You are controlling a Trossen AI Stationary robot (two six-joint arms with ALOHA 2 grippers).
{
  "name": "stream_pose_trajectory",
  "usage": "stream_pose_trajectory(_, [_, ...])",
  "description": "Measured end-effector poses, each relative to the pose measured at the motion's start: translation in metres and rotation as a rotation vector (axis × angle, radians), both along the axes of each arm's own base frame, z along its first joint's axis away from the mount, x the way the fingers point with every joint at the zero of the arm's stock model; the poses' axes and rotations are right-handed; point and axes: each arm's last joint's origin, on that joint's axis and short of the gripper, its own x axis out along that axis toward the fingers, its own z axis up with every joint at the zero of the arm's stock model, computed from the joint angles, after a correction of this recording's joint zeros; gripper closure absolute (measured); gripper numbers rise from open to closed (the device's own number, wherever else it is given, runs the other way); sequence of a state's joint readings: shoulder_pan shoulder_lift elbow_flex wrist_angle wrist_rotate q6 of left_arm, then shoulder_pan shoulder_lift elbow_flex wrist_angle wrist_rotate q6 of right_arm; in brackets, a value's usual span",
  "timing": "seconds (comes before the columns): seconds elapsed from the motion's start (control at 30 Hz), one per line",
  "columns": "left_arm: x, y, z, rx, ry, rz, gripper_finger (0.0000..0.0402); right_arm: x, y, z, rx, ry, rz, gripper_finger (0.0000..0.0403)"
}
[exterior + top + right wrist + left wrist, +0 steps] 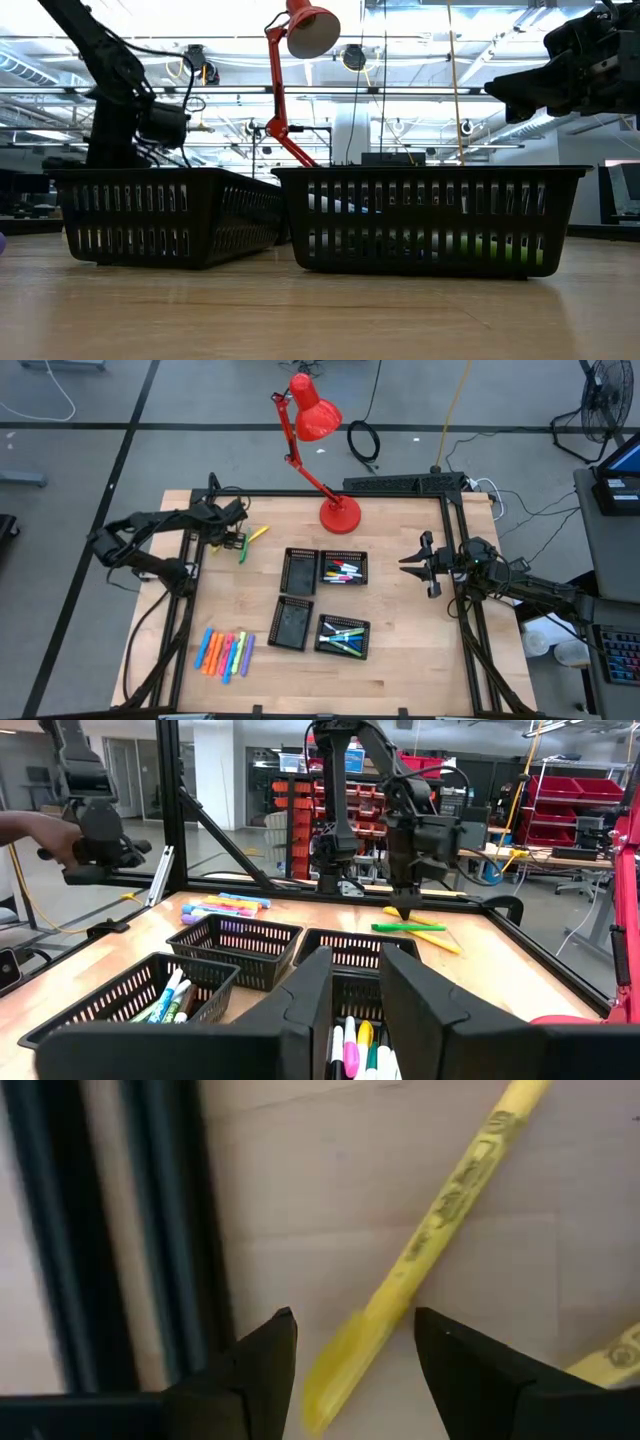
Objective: Pick & Place Markers
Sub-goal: Put the yellow pen into the top left black bin
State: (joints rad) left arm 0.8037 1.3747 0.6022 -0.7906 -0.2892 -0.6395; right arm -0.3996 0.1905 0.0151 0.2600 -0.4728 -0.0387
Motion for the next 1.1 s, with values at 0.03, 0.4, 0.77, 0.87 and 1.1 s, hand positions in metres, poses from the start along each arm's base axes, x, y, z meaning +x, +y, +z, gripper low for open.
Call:
stream_pose_trajectory(0.03, [-0.0002, 0.0026, -0.0009, -0.008, -0.009, -0.008, 0.0192, 0.0, 0.0, 0.0, 0.0, 0.0, 0.0, 0.0325])
stream_pose_trajectory(0.4, [-0.0035, 0.0092, -0.003, -0.091, -0.077, -0.108, 0.0193, 0.0, 0.0, 0.0, 0.0, 0.0, 0.0, 0.0325])
stream_pose_trajectory(0.77, [-0.0039, 0.0067, -0.0037, -0.163, -0.117, -0.168, 0.0194, 0.0, 0.0, 0.0001, 0.0, -0.001, 0.0, 0.0325])
stream_pose_trajectory(0.87, [-0.0036, 0.0063, -0.0038, -0.173, -0.126, -0.18, 0.0209, 0.0, 0.0, 0.0001, 0.0, -0.001, 0.0, 0.0325])
stream_pose_trajectory(1.1, [-0.0027, 0.0059, -0.0039, -0.178, -0.14, -0.173, 0.0304, 0.0, 0.0, 0.0002, 0.0, -0.001, 0.0, 0.0325])
